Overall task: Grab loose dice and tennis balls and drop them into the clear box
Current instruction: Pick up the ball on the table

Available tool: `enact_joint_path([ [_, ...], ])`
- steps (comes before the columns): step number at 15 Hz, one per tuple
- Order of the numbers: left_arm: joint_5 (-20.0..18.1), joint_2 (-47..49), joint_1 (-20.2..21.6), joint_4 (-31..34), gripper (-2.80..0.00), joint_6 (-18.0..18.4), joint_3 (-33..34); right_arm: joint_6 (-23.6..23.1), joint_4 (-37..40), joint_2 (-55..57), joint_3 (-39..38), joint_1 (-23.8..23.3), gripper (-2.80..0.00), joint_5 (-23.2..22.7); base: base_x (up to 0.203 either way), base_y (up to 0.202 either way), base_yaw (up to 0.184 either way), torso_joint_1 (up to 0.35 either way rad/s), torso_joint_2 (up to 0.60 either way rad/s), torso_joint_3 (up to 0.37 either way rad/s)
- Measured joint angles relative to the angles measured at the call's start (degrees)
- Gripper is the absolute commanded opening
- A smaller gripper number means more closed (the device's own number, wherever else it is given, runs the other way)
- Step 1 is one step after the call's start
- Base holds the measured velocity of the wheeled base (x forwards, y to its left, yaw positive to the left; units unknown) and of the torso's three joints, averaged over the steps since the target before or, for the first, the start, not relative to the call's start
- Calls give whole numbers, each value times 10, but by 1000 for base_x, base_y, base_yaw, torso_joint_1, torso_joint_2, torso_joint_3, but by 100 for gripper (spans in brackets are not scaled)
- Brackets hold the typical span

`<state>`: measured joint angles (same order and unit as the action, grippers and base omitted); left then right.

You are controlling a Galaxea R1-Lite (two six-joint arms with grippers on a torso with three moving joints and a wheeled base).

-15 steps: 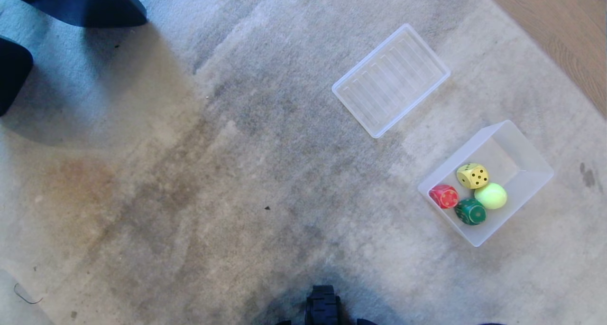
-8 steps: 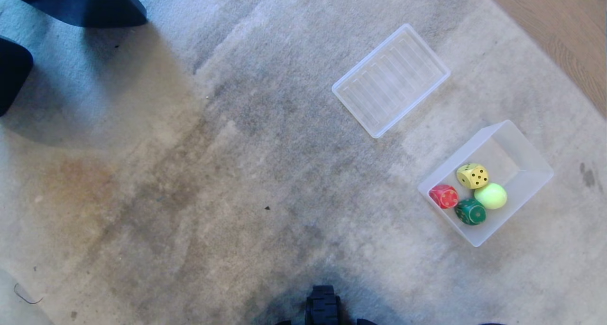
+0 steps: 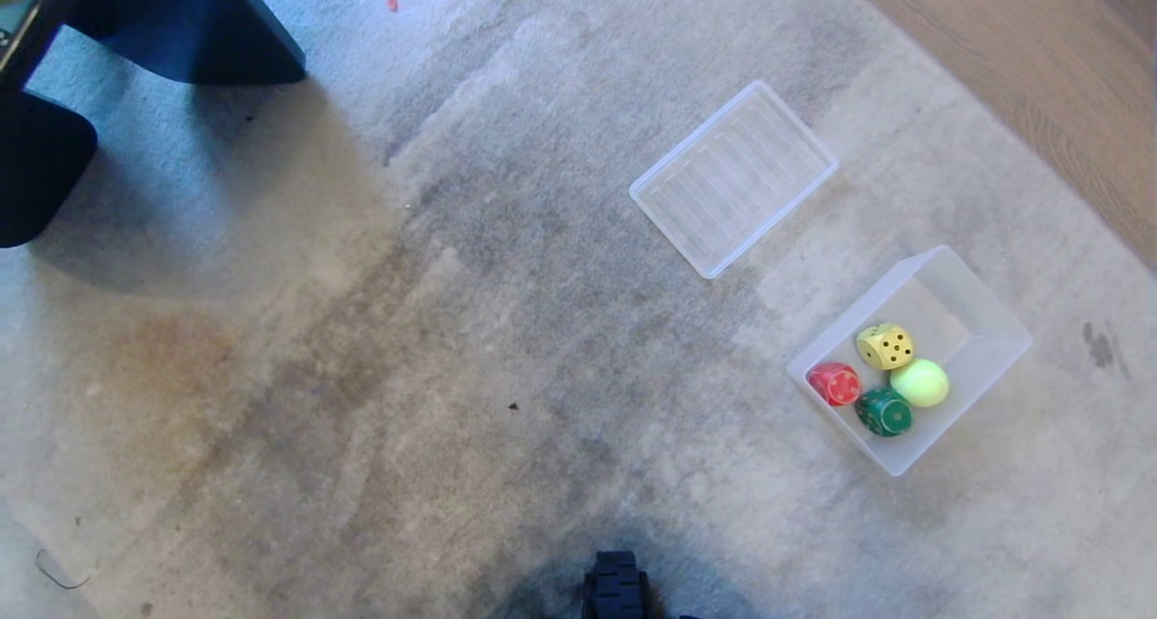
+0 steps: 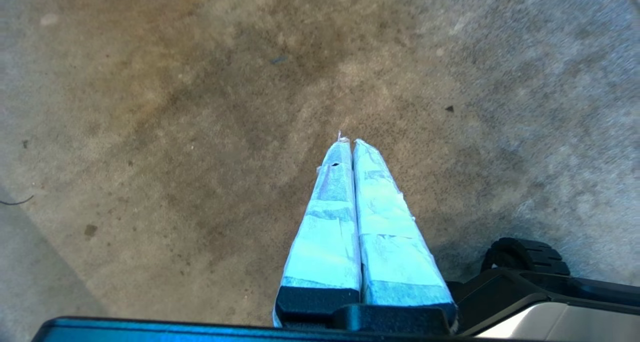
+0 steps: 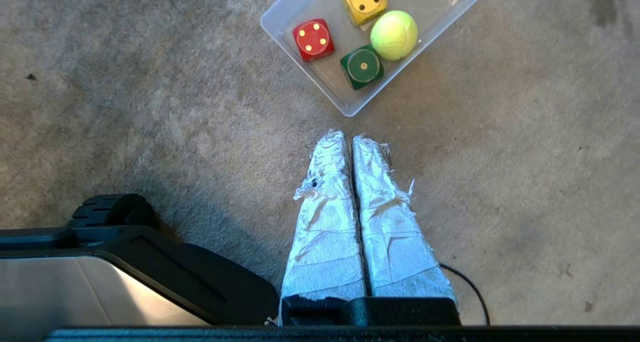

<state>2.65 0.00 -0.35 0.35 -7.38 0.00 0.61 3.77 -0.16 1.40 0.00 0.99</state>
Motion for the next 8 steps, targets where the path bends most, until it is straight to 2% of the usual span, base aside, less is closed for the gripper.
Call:
enact_joint_path([
  [8, 0, 0, 0, 0, -280, 2, 0, 0, 0, 0, 0, 0, -280, 0, 0, 0, 0, 2, 3, 205],
])
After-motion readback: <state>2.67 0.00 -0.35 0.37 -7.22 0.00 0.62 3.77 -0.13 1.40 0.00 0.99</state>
